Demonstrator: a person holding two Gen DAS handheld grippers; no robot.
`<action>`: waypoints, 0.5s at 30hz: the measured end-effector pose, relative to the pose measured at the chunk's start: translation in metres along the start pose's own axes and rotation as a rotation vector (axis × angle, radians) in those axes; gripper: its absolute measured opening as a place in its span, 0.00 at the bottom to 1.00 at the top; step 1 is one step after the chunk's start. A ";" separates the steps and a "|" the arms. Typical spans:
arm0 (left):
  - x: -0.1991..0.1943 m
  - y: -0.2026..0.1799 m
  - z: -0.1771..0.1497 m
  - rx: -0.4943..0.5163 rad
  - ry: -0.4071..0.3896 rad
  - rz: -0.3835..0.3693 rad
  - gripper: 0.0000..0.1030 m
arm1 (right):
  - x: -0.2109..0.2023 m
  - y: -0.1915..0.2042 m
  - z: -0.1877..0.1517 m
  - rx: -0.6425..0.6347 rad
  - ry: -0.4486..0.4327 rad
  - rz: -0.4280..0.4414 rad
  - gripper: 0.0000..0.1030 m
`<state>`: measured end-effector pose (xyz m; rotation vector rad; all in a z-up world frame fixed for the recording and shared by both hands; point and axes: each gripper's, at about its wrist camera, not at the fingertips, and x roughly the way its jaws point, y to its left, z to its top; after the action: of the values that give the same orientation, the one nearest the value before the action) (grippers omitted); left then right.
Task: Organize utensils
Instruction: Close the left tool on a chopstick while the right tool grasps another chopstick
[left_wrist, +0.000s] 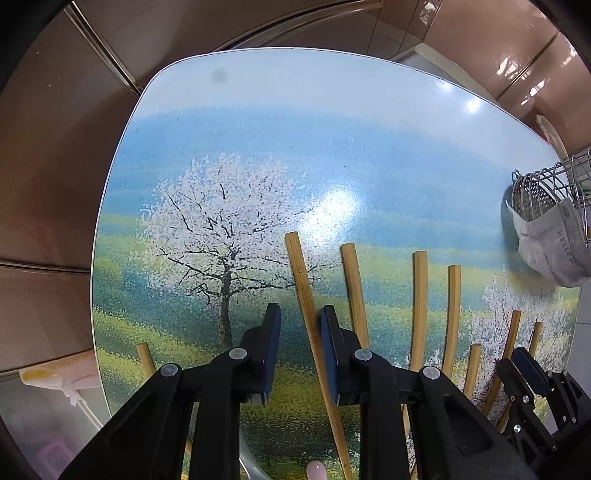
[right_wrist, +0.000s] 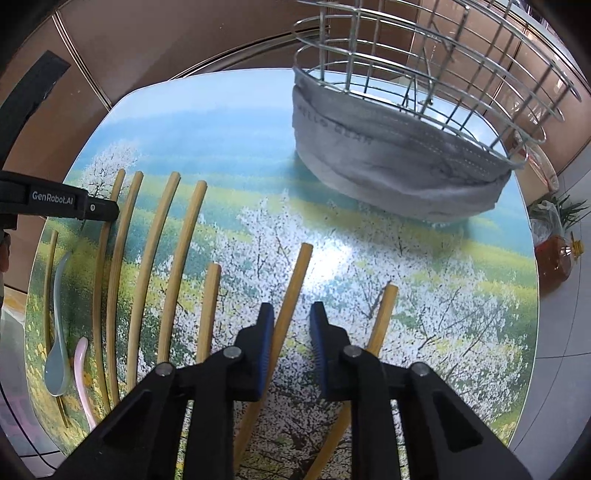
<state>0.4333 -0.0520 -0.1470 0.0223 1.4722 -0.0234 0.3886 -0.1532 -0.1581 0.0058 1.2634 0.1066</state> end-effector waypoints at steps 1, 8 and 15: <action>0.000 0.000 0.000 -0.004 -0.003 -0.001 0.19 | 0.000 0.001 -0.001 0.001 0.001 -0.001 0.16; 0.001 0.000 -0.006 -0.023 -0.022 -0.011 0.09 | 0.001 0.011 -0.004 -0.001 0.004 -0.029 0.12; 0.000 0.004 -0.014 -0.050 -0.042 -0.023 0.07 | 0.002 0.021 -0.006 0.001 0.002 -0.039 0.07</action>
<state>0.4194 -0.0472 -0.1482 -0.0354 1.4302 -0.0052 0.3825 -0.1328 -0.1607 -0.0178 1.2647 0.0719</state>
